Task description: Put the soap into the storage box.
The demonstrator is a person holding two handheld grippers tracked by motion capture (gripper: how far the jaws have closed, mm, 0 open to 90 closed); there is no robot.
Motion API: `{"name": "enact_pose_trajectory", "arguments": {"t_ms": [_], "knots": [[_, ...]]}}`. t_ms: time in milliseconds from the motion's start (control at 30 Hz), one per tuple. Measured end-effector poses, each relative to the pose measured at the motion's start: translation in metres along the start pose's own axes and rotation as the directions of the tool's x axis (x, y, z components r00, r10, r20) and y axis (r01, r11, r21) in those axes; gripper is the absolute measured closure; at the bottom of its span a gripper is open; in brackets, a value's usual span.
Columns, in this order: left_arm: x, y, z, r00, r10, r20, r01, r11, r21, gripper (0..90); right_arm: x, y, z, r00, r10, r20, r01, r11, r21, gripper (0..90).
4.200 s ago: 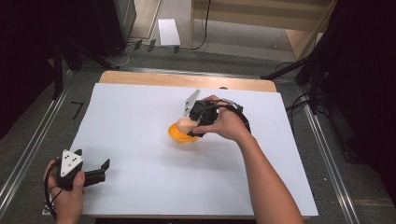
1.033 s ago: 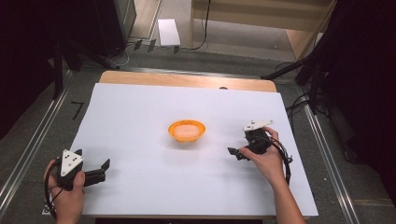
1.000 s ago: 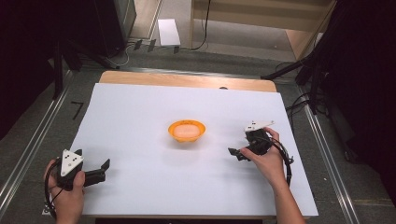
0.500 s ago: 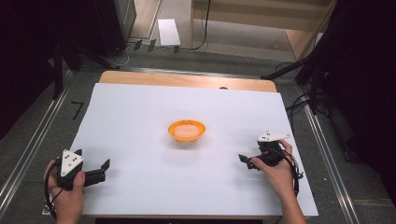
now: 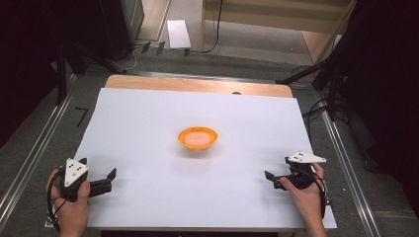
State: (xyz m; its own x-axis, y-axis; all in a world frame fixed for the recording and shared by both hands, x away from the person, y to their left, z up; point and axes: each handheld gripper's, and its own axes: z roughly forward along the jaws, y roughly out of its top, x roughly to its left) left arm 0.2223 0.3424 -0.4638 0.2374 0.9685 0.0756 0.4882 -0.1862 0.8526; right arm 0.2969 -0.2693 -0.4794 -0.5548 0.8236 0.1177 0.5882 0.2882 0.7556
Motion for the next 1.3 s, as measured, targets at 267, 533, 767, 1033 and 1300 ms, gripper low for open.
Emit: {"name": "enact_pose_trajectory", "arguments": {"t_ms": [267,533,767,1033,1300], "knots": [[0.000,0.000,0.000,1.0000,-0.001,0.001,0.001,1.0000,-0.004,0.3,-0.010,-0.022,-0.021,0.9971,0.042,0.064,-0.039,0.998,-0.040,0.0],[0.000,0.000,0.000,1.0000,0.002,-0.001,-0.002,1.0000,0.002,0.3,-0.022,-0.043,-0.045,0.9898,0.091,0.110,-0.084,0.994,-0.072,0.0],[-0.001,0.000,0.000,1.0000,0.004,-0.005,-0.004,1.0000,-0.002,0.3,-0.032,-0.057,-0.064,0.9792,0.142,0.145,-0.125,0.985,-0.118,0.0],[0.000,0.000,0.000,1.0000,0.002,-0.004,-0.002,1.0000,-0.001,0.3,-0.040,-0.068,-0.077,0.9673,0.172,0.186,-0.145,0.978,-0.152,0.0],[-0.001,0.000,0.000,1.0000,0.003,-0.008,-0.003,1.0000,-0.001,0.2,-0.046,-0.077,-0.087,0.9571,0.218,0.191,-0.176,0.960,-0.216,0.0]]}}
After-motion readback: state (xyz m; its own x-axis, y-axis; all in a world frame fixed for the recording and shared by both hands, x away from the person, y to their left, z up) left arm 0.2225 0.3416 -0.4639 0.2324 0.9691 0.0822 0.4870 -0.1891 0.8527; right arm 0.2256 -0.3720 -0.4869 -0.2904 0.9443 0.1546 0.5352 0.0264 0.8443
